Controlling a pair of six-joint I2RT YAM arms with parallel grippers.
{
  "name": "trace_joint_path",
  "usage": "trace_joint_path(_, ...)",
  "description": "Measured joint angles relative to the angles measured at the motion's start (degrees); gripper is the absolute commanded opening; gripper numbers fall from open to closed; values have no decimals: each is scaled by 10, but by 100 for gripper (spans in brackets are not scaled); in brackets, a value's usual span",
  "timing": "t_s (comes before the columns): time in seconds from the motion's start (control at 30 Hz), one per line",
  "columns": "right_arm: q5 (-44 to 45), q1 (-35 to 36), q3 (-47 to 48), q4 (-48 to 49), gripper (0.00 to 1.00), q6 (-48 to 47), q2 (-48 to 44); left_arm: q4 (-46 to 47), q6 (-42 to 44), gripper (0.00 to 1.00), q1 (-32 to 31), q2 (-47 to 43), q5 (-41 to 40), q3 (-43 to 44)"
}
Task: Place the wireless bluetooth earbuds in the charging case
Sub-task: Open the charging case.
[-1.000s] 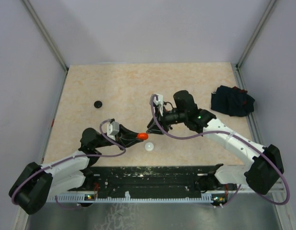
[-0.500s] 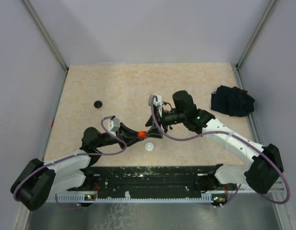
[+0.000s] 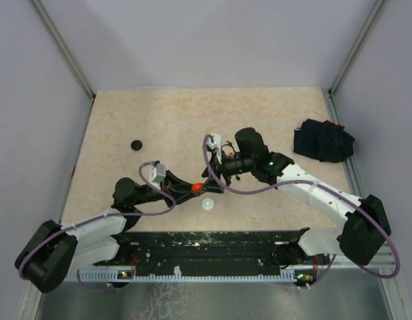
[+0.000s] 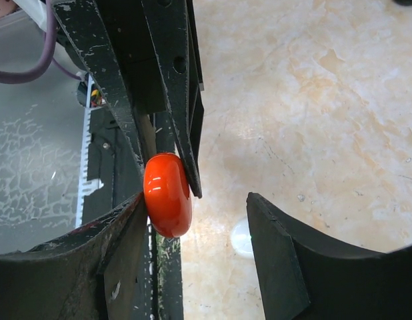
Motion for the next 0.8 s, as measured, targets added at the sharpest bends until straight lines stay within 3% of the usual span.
trace_joint_path(0.8, 76, -1, 0, -2, 59, 16, -23, -29, 29, 0, 3, -8, 42, 0)
